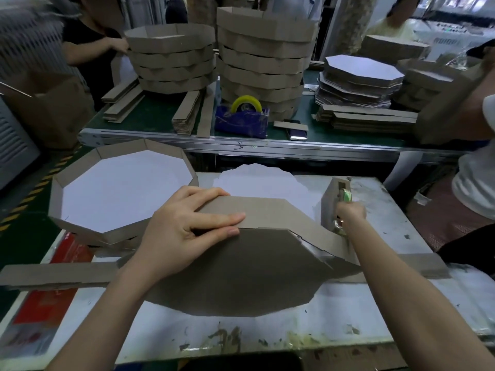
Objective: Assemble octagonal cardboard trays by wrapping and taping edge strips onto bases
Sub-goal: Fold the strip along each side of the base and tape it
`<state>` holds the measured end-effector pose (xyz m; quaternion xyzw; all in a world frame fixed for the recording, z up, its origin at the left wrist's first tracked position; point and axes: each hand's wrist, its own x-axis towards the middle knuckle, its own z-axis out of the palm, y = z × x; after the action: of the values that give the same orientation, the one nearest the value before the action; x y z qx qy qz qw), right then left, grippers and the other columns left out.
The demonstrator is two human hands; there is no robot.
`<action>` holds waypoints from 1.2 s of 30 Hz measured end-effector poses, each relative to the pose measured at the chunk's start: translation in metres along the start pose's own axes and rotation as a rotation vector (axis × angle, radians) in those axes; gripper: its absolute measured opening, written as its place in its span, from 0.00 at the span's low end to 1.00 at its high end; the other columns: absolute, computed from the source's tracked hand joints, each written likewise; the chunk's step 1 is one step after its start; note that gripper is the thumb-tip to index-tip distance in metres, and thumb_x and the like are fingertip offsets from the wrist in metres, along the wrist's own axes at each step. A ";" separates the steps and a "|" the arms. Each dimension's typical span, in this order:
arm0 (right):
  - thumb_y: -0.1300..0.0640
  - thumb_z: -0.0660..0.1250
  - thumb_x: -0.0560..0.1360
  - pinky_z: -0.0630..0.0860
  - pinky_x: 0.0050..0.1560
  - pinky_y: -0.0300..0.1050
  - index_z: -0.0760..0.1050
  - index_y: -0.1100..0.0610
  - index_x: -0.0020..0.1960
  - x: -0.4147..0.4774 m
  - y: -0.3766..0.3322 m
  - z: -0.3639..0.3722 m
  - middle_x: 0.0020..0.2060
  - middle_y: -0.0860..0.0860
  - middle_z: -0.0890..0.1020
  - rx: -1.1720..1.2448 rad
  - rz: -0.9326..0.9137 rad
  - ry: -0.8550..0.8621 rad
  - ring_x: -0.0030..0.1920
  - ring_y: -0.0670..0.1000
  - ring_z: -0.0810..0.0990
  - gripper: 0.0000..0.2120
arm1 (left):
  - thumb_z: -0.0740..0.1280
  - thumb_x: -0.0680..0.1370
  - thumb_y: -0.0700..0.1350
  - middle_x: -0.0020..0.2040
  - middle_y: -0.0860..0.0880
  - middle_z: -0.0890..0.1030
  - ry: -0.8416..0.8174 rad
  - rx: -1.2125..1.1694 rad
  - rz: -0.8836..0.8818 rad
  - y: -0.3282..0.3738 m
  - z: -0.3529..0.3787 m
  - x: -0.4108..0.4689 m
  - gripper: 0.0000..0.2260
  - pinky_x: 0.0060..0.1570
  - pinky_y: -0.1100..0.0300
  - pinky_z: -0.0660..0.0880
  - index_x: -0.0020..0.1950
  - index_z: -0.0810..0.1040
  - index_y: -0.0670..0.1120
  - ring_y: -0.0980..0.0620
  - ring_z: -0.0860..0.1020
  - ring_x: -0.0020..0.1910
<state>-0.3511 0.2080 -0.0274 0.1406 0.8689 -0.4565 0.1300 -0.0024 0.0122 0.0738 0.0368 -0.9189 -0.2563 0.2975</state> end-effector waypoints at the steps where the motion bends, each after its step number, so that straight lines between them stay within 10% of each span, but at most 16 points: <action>1: 0.63 0.62 0.79 0.69 0.50 0.50 0.72 0.64 0.58 0.008 0.009 -0.003 0.57 0.63 0.75 -0.159 0.031 0.071 0.55 0.60 0.75 0.09 | 0.64 0.75 0.61 0.62 0.59 0.76 0.001 0.004 0.004 0.000 0.000 0.000 0.14 0.51 0.60 0.73 0.57 0.80 0.61 0.55 0.72 0.58; 5: 0.57 0.65 0.79 0.67 0.62 0.53 0.70 0.65 0.65 0.025 0.031 -0.012 0.70 0.63 0.65 -0.423 0.130 0.053 0.68 0.63 0.64 0.18 | 0.64 0.75 0.60 0.62 0.58 0.77 -0.010 0.012 0.005 0.001 0.000 -0.001 0.14 0.51 0.59 0.74 0.57 0.81 0.60 0.54 0.73 0.58; 10: 0.59 0.67 0.79 0.73 0.59 0.55 0.72 0.70 0.64 0.037 0.038 -0.008 0.59 0.65 0.77 -0.358 0.084 -0.091 0.62 0.63 0.74 0.18 | 0.64 0.75 0.60 0.62 0.57 0.78 -0.020 0.003 -0.020 0.001 0.000 0.001 0.14 0.51 0.55 0.75 0.57 0.81 0.60 0.53 0.73 0.59; 16: 0.65 0.64 0.80 0.76 0.46 0.48 0.72 0.68 0.53 0.039 0.026 -0.005 0.39 0.58 0.73 -0.174 0.137 -0.110 0.43 0.56 0.75 0.05 | 0.65 0.74 0.60 0.62 0.56 0.78 -0.004 -0.003 -0.034 0.003 0.001 0.003 0.14 0.52 0.53 0.76 0.56 0.82 0.59 0.52 0.74 0.59; 27: 0.55 0.65 0.73 0.79 0.45 0.49 0.75 0.58 0.41 0.029 0.034 -0.002 0.39 0.52 0.80 0.748 0.285 0.051 0.38 0.53 0.78 0.06 | 0.64 0.74 0.61 0.61 0.57 0.78 -0.001 0.001 -0.036 0.004 0.001 0.005 0.14 0.49 0.49 0.77 0.56 0.81 0.61 0.52 0.74 0.59; 33: 0.56 0.71 0.74 0.77 0.37 0.44 0.78 0.61 0.43 0.021 0.057 -0.001 0.39 0.54 0.81 0.686 0.254 0.053 0.35 0.51 0.79 0.08 | 0.64 0.74 0.61 0.61 0.58 0.78 -0.015 -0.011 0.001 0.009 0.002 0.006 0.14 0.48 0.50 0.77 0.56 0.81 0.61 0.52 0.75 0.58; 36: 0.58 0.75 0.74 0.81 0.51 0.49 0.79 0.67 0.50 0.022 0.061 0.002 0.49 0.59 0.84 0.610 0.249 0.065 0.50 0.56 0.84 0.12 | 0.64 0.74 0.61 0.61 0.58 0.78 -0.013 -0.002 -0.008 0.010 0.002 0.004 0.14 0.48 0.49 0.77 0.56 0.81 0.61 0.52 0.75 0.58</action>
<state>-0.3492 0.2418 -0.0823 0.2926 0.6720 -0.6716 0.1087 -0.0060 0.0204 0.0798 0.0386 -0.9204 -0.2588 0.2906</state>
